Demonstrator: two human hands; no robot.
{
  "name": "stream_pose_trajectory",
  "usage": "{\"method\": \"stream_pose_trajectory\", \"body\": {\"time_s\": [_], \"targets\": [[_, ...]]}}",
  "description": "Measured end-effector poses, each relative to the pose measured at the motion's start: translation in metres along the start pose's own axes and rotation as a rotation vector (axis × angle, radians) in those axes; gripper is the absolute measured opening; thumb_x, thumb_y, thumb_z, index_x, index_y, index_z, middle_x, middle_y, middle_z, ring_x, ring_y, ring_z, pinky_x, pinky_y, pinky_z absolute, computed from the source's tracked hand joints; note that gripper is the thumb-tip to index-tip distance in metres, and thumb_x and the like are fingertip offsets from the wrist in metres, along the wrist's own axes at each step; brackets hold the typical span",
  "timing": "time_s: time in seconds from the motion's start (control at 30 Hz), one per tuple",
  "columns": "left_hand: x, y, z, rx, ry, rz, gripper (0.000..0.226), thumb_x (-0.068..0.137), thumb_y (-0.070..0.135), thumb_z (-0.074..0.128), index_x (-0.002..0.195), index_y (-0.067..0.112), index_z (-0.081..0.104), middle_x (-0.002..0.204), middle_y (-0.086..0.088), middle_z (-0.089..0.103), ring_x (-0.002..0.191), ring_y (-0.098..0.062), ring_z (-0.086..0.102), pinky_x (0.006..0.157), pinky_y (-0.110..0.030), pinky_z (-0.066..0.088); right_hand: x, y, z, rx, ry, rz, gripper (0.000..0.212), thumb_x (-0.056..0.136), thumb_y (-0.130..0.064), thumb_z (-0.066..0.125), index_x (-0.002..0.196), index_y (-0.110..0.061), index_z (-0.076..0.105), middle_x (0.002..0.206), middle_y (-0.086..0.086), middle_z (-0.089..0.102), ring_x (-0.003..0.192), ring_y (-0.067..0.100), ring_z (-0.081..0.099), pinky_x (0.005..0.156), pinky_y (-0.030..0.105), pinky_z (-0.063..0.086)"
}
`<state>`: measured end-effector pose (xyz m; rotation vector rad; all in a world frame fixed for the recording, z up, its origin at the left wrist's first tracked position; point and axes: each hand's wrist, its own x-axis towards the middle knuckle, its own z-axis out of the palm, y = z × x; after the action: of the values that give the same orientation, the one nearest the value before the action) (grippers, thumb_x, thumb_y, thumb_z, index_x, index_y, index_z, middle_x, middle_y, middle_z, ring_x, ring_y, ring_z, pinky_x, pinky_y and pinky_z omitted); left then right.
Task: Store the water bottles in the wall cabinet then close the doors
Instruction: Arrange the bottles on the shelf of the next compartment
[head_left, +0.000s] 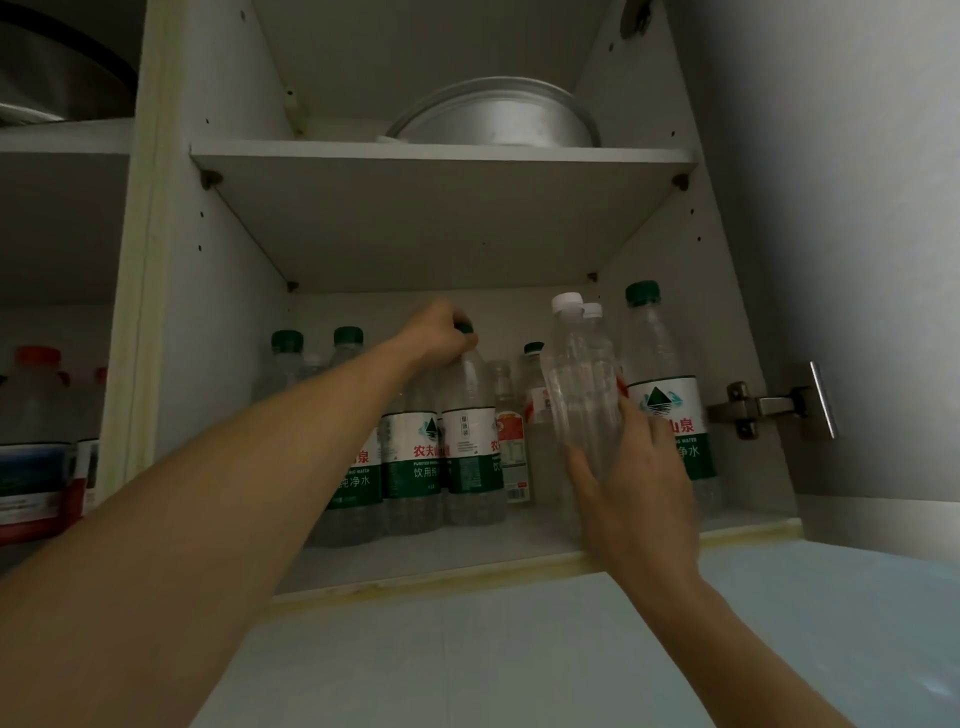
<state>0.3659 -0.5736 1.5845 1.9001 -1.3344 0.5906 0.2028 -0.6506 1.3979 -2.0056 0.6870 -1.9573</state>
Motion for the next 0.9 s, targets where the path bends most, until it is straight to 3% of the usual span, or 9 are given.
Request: {"method": "stream_pose_trajectory", "body": {"time_s": [0.23, 0.33, 0.43, 0.5, 0.6, 0.7, 0.8, 0.83, 0.9], "targets": [[0.002, -0.002, 0.001, 0.284, 0.072, 0.037, 0.03, 0.099, 0.023, 0.064, 0.119, 0.001, 0.068, 0.116, -0.018, 0.069, 0.108, -0.029, 0.065, 0.095, -0.042, 0.053, 0.001, 0.001, -0.001, -0.019, -0.003, -0.009, 0.068, 0.093, -0.04, 0.064, 0.152, -0.019, 0.035, 0.14, 0.006, 0.049, 0.126, 0.023, 0.049, 0.099, 0.041, 0.049], [0.0, -0.003, 0.005, 0.321, 0.103, 0.071, 0.042, 0.098, 0.026, 0.064, 0.133, 0.005, 0.06, 0.13, -0.018, 0.062, 0.118, -0.03, 0.06, 0.1, -0.041, 0.05, 0.002, 0.0, -0.001, -0.041, -0.037, -0.01, 0.07, 0.093, -0.038, 0.063, 0.153, -0.021, 0.032, 0.14, 0.005, 0.048, 0.125, 0.022, 0.05, 0.098, 0.039, 0.049], [-0.012, 0.005, 0.002, 0.076, 0.116, 0.13, 0.067, 0.093, 0.043, 0.067, 0.15, 0.016, 0.042, 0.14, -0.009, 0.054, 0.125, -0.027, 0.054, 0.103, -0.041, 0.048, 0.003, 0.0, -0.002, -0.032, -0.08, -0.049, 0.064, 0.092, -0.037, 0.065, 0.148, -0.024, 0.037, 0.14, 0.001, 0.048, 0.125, 0.019, 0.05, 0.1, 0.035, 0.047], [-0.029, 0.018, 0.0, -0.218, -0.014, 0.148, 0.087, 0.082, 0.064, 0.067, 0.152, 0.022, 0.036, 0.128, 0.0, 0.055, 0.118, -0.022, 0.058, 0.1, -0.041, 0.05, 0.004, 0.0, -0.002, 0.002, -0.11, -0.083, 0.057, 0.092, -0.039, 0.066, 0.143, -0.025, 0.044, 0.135, -0.004, 0.053, 0.121, 0.016, 0.054, 0.099, 0.033, 0.047], [-0.056, 0.032, 0.009, -0.359, -0.17, 0.156, 0.115, 0.062, 0.077, 0.072, 0.156, 0.03, 0.025, 0.132, 0.001, 0.055, 0.123, -0.024, 0.057, 0.104, -0.046, 0.049, 0.004, -0.001, -0.003, 0.036, -0.17, -0.119, 0.053, 0.093, -0.043, 0.066, 0.14, -0.026, 0.049, 0.129, -0.007, 0.061, 0.116, 0.011, 0.058, 0.098, 0.033, 0.052], [-0.068, 0.036, 0.025, -0.369, -0.183, 0.125, 0.119, 0.065, 0.062, 0.082, 0.159, 0.037, 0.013, 0.155, -0.009, 0.04, 0.138, -0.029, 0.045, 0.112, -0.052, 0.042, 0.003, -0.003, -0.005, 0.048, -0.217, -0.136, 0.054, 0.092, -0.045, 0.068, 0.14, -0.029, 0.049, 0.123, -0.01, 0.064, 0.109, 0.008, 0.061, 0.092, 0.033, 0.055], [-0.069, 0.037, 0.03, -0.357, -0.122, 0.13, 0.113, 0.078, 0.041, 0.084, 0.16, 0.035, 0.006, 0.161, -0.008, 0.031, 0.143, -0.028, 0.038, 0.114, -0.05, 0.039, 0.007, -0.003, -0.011, 0.071, -0.266, -0.158, 0.05, 0.093, -0.042, 0.068, 0.138, -0.028, 0.053, 0.112, -0.02, 0.059, 0.097, -0.003, 0.056, 0.09, 0.025, 0.05], [-0.068, 0.038, 0.03, -0.336, -0.109, 0.151, 0.113, 0.08, 0.037, 0.084, 0.16, 0.036, 0.005, 0.162, -0.008, 0.03, 0.143, -0.027, 0.039, 0.113, -0.048, 0.041, 0.01, -0.001, -0.015, 0.038, -0.27, -0.187, 0.045, 0.094, -0.04, 0.067, 0.135, -0.026, 0.057, 0.113, -0.019, 0.059, 0.099, -0.003, 0.055, 0.094, 0.027, 0.05], [-0.066, 0.039, 0.03, -0.251, -0.089, 0.21, 0.111, 0.081, 0.03, 0.083, 0.16, 0.04, 0.005, 0.16, -0.008, 0.034, 0.132, -0.022, 0.047, 0.103, -0.038, 0.049, 0.019, 0.005, -0.028, -0.124, -0.159, -0.301, 0.035, 0.095, -0.031, 0.066, 0.128, -0.019, 0.063, 0.121, -0.005, 0.063, 0.112, 0.014, 0.053, 0.097, 0.038, 0.05]]}}
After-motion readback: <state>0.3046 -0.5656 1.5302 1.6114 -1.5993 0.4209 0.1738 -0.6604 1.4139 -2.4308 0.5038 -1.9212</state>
